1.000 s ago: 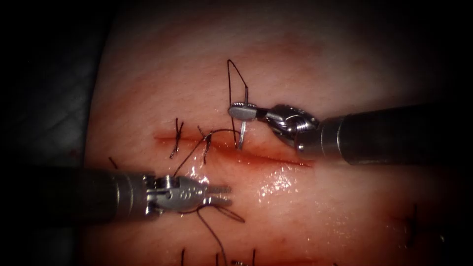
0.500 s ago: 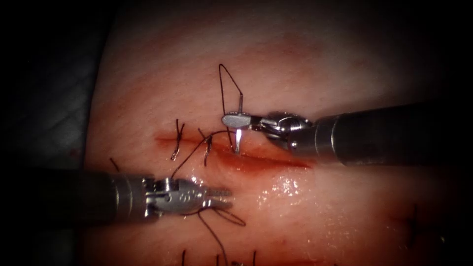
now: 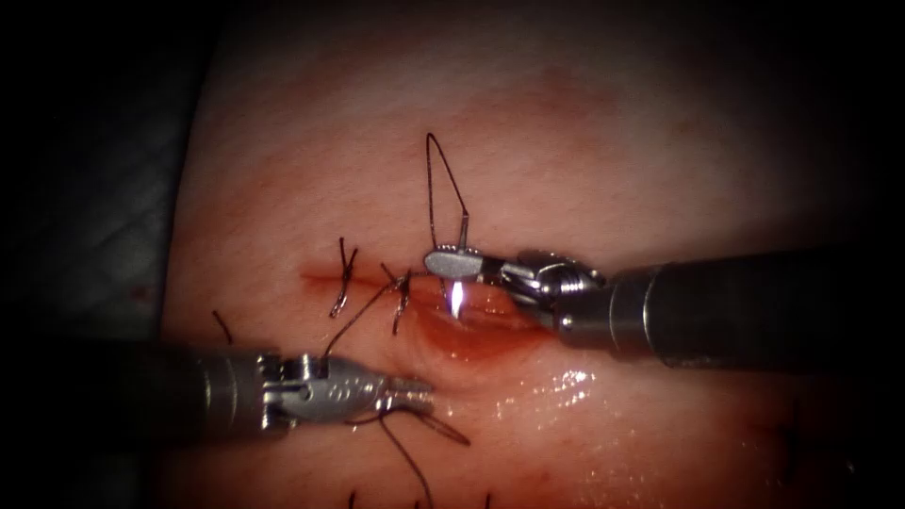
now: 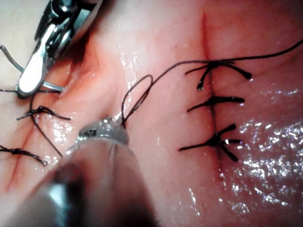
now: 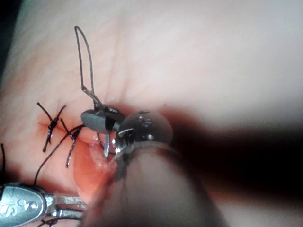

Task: Wound Closure
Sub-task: Throw the needle through the bottom of the wound with the right gripper.

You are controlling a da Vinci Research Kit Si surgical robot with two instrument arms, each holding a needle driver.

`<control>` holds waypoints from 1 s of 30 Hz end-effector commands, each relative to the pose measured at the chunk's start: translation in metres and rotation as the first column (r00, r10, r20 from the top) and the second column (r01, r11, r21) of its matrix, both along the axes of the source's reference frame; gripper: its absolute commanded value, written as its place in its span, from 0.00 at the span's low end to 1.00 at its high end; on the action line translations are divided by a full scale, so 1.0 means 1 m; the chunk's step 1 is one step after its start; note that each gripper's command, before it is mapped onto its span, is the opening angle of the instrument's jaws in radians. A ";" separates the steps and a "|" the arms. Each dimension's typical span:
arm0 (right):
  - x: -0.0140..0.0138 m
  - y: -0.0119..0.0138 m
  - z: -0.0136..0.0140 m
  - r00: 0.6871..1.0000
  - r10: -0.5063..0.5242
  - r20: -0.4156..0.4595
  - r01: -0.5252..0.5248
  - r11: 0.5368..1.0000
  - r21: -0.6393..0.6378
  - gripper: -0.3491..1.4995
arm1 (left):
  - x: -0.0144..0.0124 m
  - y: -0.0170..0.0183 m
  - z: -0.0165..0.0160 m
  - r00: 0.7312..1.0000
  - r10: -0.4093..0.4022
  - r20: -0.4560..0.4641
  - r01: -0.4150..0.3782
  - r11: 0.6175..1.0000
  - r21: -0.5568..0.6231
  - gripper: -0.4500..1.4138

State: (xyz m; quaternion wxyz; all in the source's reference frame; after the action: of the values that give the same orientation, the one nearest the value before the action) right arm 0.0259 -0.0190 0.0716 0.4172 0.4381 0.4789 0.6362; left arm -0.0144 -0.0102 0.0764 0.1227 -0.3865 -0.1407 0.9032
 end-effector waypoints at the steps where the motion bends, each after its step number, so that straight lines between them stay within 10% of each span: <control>1: 0.0008 -0.0005 0.0003 1.000 -0.005 -0.003 0.005 1.000 0.001 0.00 | -0.0007 -0.0002 0.0007 1.000 -0.002 -0.001 0.002 1.000 0.000 0.19; 30: 0.0015 -0.0040 -0.0022 0.991 -0.080 -0.104 0.104 0.961 0.258 0.00 | -0.0005 0.0005 0.0008 1.000 -0.002 0.000 0.002 1.000 0.005 0.19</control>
State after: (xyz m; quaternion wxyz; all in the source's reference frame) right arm 0.0268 -0.0226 0.0689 0.3619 0.5403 0.3875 0.6535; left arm -0.0143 -0.0095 0.0766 0.1250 -0.3861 -0.1424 0.9028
